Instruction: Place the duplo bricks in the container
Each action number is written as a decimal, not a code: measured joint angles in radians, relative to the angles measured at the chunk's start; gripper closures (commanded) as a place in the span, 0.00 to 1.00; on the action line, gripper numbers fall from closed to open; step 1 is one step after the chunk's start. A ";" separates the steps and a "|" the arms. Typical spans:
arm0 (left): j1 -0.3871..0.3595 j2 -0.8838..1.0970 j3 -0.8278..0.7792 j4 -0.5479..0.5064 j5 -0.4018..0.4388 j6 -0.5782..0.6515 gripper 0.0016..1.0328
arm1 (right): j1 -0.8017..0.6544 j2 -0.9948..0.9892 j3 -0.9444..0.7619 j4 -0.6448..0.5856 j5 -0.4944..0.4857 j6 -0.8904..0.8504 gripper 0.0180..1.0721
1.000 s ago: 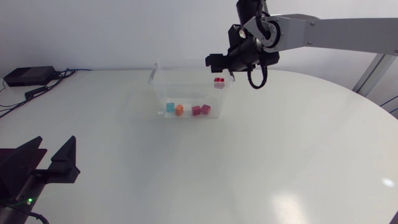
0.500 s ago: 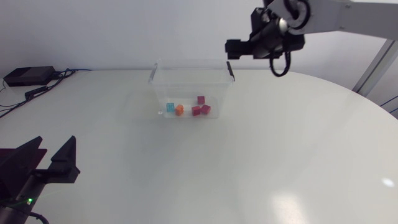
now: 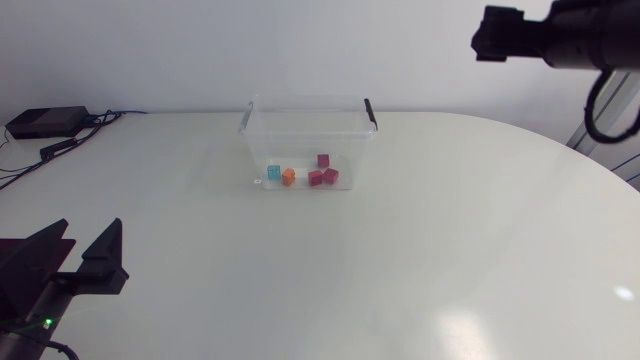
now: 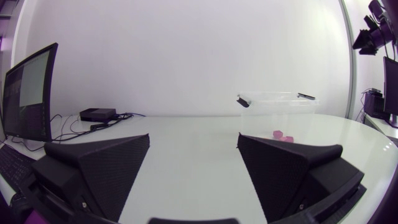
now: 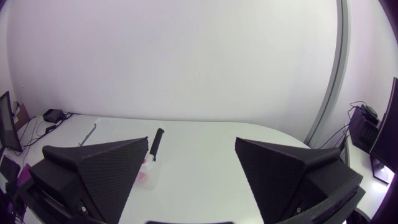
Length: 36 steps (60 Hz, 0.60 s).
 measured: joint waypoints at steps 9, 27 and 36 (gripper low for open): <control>0.000 0.000 0.000 0.000 0.000 0.000 0.04 | 0.000 -0.213 -0.219 0.055 0.004 -0.022 0.04; 0.000 0.000 0.000 0.000 0.000 0.000 0.04 | 0.002 -0.664 -0.602 0.104 0.004 -0.082 0.04; 0.000 0.000 0.000 0.000 0.000 0.000 0.04 | -0.001 -0.851 -0.692 0.101 0.002 -0.102 0.04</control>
